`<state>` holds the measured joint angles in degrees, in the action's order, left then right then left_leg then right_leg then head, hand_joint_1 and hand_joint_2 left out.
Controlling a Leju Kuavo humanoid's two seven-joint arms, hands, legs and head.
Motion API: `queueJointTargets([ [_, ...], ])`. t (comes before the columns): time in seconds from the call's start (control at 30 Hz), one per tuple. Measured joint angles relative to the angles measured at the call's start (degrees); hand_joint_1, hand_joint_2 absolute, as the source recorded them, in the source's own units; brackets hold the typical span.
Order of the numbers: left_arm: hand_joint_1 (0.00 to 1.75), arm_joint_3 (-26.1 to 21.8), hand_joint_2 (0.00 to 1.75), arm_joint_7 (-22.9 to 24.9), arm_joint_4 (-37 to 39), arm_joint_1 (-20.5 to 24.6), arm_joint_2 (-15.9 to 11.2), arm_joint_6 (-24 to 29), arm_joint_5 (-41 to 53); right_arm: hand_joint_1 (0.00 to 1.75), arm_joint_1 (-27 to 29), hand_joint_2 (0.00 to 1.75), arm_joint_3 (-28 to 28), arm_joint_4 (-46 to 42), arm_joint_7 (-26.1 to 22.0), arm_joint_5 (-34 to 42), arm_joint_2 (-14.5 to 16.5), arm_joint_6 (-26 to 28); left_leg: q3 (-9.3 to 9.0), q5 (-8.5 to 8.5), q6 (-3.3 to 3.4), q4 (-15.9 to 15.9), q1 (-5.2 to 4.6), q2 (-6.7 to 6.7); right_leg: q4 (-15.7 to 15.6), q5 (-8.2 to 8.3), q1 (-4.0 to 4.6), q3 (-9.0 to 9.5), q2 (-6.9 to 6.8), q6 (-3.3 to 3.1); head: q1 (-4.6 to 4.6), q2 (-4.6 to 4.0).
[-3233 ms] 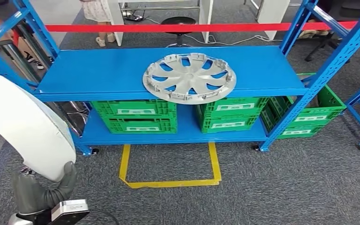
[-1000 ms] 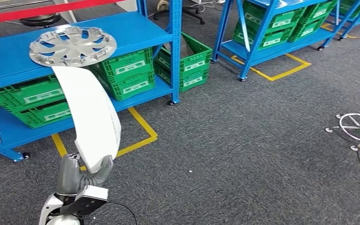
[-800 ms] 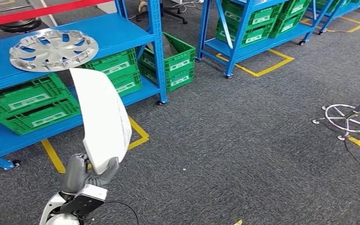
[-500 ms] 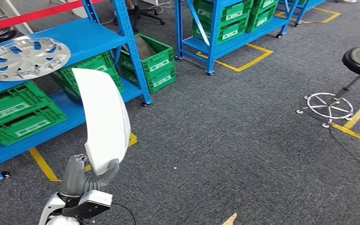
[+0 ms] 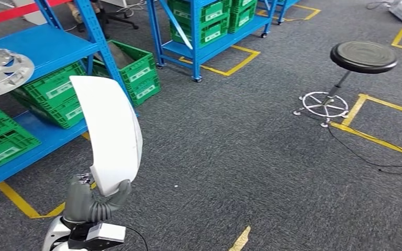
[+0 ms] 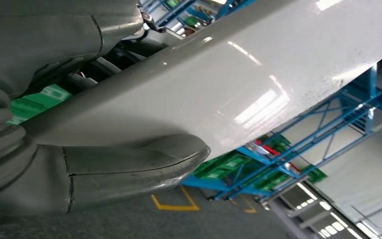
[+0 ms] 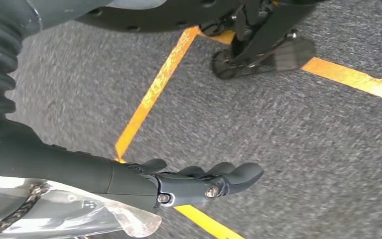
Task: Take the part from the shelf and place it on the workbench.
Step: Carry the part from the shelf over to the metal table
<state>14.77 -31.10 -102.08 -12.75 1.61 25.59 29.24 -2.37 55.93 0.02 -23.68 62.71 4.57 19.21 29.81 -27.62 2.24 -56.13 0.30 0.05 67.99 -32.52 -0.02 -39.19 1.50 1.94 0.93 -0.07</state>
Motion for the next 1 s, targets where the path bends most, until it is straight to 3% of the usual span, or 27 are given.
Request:
queueJointTargets([
  [0.07,1.75,-0.01,1.75,-0.58,-0.14,-0.48,-0.16,0.09,-0.47,0.00,-0.07,1.75,0.33,0.00,-0.20,0.00,0.00,0.00,0.14,-0.01,-0.05,-0.09,0.02,1.78,5.06,-1.60,-0.58,-2.05,-1.08,0.75,-0.03,0.01],
  [0.1,1.75,0.00,1.75,-0.74,-0.20,-0.58,-0.24,0.09,-0.66,0.00,-0.04,1.75,0.50,0.00,-0.25,0.00,0.00,0.00,0.17,-0.05,-0.14,-0.16,0.09,2.55,4.46,-0.83,-0.86,-1.45,-1.40,1.04,-0.01,0.00],
  [0.17,1.75,0.00,1.75,-0.95,-0.37,-0.64,-0.33,0.09,-0.87,0.00,0.04,1.75,0.78,0.00,-0.31,-0.02,-0.01,0.01,0.13,-0.24,-0.57,-0.39,0.28,3.89,-2.49,2.40,-1.35,2.86,-2.77,1.52,0.00,0.00],
  [0.23,1.75,-0.02,1.75,-1.18,-0.58,-0.64,-0.36,-0.01,-1.31,0.00,-0.13,1.75,1.06,0.00,-0.33,-0.09,-0.01,0.09,0.18,-0.56,-1.41,-0.82,0.15,4.85,-9.04,4.14,-1.29,6.83,-4.47,1.20,0.00,0.00],
  [0.27,1.75,-0.03,1.75,-1.28,-0.66,-0.62,-0.37,-0.20,-1.71,0.00,-0.22,1.75,1.22,0.01,-0.31,-0.12,-0.01,0.17,0.19,-0.64,-1.81,-0.97,0.03,5.27,-10.33,4.20,-1.16,7.53,-4.82,0.81,-0.09,0.00],
  [0.33,1.75,-0.03,1.75,-1.39,-0.73,-0.58,-0.40,-0.92,-2.62,0.00,-0.16,1.75,1.58,0.02,-0.25,-0.05,-0.02,0.34,0.08,-0.61,-2.49,-1.02,0.02,6.10,-10.45,4.20,-0.85,7.30,-3.99,-0.23,-0.30,-0.01],
  [0.37,1.75,-0.03,1.75,-1.40,-0.74,-0.54,-0.41,-1.30,-2.91,0.00,-0.03,1.75,1.71,0.02,-0.22,0.05,-0.02,0.40,0.06,-0.91,-2.82,-1.20,0.19,5.95,-10.50,4.33,-0.82,7.19,-3.50,-0.65,-0.35,-0.01],
  [0.43,1.75,-0.05,1.75,-1.40,-0.75,-0.50,-0.43,-1.75,-3.09,0.00,0.08,1.75,2.03,0.02,-0.17,0.32,-0.02,0.53,1.10,-3.28,-3.31,-4.05,0.52,3.82,-10.67,4.71,-0.84,7.10,-2.48,-1.48,-0.60,-0.01],
  [0.5,1.75,-0.08,1.75,-1.39,-0.75,-0.63,-0.47,-1.90,-3.08,0.00,-0.02,1.75,2.39,0.02,-0.13,0.54,-0.02,0.66,4.12,-7.37,-3.34,-11.28,0.60,1.18,-10.69,5.00,-0.71,6.79,-1.32,-2.02,-0.86,0.00],
  [0.53,1.75,-0.11,1.75,-1.39,-0.75,-0.74,-0.50,-1.94,-3.08,0.00,-0.04,1.75,2.54,0.02,-0.13,0.61,-0.02,0.70,5.77,-8.87,-3.23,-15.03,0.58,0.66,-10.67,5.10,-0.53,6.64,-0.61,-2.19,-0.88,0.00],
  [0.57,1.75,-0.14,1.75,-1.38,-0.75,-0.82,-0.53,-1.94,-3.08,0.00,-0.02,1.75,2.63,0.02,-0.13,0.66,-0.02,0.70,6.82,-9.35,-3.06,-17.38,0.53,0.42,-10.66,5.19,-0.34,6.54,0.13,-2.32,-0.89,0.00],
  [0.6,1.75,-0.18,1.75,-1.38,-0.75,-0.86,-0.56,-1.94,-3.08,0.00,0.04,1.75,2.69,0.02,-0.13,0.71,-0.02,0.70,6.94,-8.62,-2.79,-17.59,0.45,0.27,-10.64,5.26,-0.17,6.49,0.92,-2.40,-0.87,0.00],
  [0.67,1.75,-0.22,1.75,-1.38,-0.75,-0.87,-0.62,-1.94,-3.08,0.00,0.18,1.75,2.74,0.02,-0.13,0.81,-0.02,0.70,4.28,-4.45,-1.99,-11.68,0.17,-0.70,-10.59,5.34,0.06,6.60,2.46,-2.43,-0.88,0.00],
  [0.73,1.75,-0.30,1.75,-1.38,-0.76,-0.87,-0.69,-1.94,-3.08,0.00,0.11,1.75,2.75,0.02,-0.13,0.89,0.00,0.70,1.19,-1.48,-1.14,-4.61,0.02,-3.15,-10.43,5.47,0.20,6.47,3.81,-2.23,-0.85,0.00],
  [0.8,1.75,-0.37,1.75,-1.38,-0.80,-0.90,-0.76,-1.94,-3.08,0.00,0.03,1.75,2.75,0.02,-0.13,0.91,0.02,0.69,0.27,-1.22,-0.92,-2.00,-0.07,-4.33,-10.34,5.81,0.03,5.82,4.94,-1.67,-0.87,0.00],
  [0.83,1.75,-0.39,1.75,-1.38,-0.82,-0.90,-0.78,-1.94,-3.08,0.00,0.08,1.75,2.75,0.02,-0.13,0.92,0.02,0.69,0.21,-1.14,-0.94,-1.52,-0.09,-3.86,-10.37,6.02,-0.09,5.47,5.54,-1.31,-0.91,0.01],
  [0.87,1.75,-0.41,1.75,-1.37,-0.84,-0.86,-0.79,-1.95,-3.08,0.00,0.22,1.75,2.76,0.02,-0.13,0.92,0.02,0.69,0.15,-0.95,-0.87,-1.21,-0.03,-3.22,-10.28,6.06,-0.18,5.11,5.34,-1.03,-0.90,0.01],
  [0.9,1.75,-0.43,1.75,-1.36,-0.86,-0.83,-0.78,-1.95,-3.08,0.00,0.34,1.75,2.76,0.02,-0.11,0.92,0.02,0.70,0.03,-0.70,-0.70,-0.82,0.07,-2.58,-9.74,5.67,-0.13,4.65,4.29,-0.79,-0.82,0.00],
  [0.93,1.75,-0.45,1.75,-1.36,-0.87,-0.81,-0.78,-2.00,-3.11,0.00,0.38,1.75,2.78,0.02,-0.10,0.96,0.02,0.70,-0.09,-0.46,-0.52,-0.45,0.19,-1.85,-8.20,4.64,-0.07,3.75,2.77,-0.54,-0.71,0.00],
  [1.0,1.75,-0.55,1.75,-1.33,-0.88,-0.91,-0.77,-2.24,-3.32,0.00,0.22,1.75,2.95,0.02,-0.01,0.98,0.02,0.84,-0.12,-0.28,-0.33,-0.20,0.21,-0.28,-1.82,1.11,-0.16,0.57,-0.28,-0.01,-0.57,-0.01],
])
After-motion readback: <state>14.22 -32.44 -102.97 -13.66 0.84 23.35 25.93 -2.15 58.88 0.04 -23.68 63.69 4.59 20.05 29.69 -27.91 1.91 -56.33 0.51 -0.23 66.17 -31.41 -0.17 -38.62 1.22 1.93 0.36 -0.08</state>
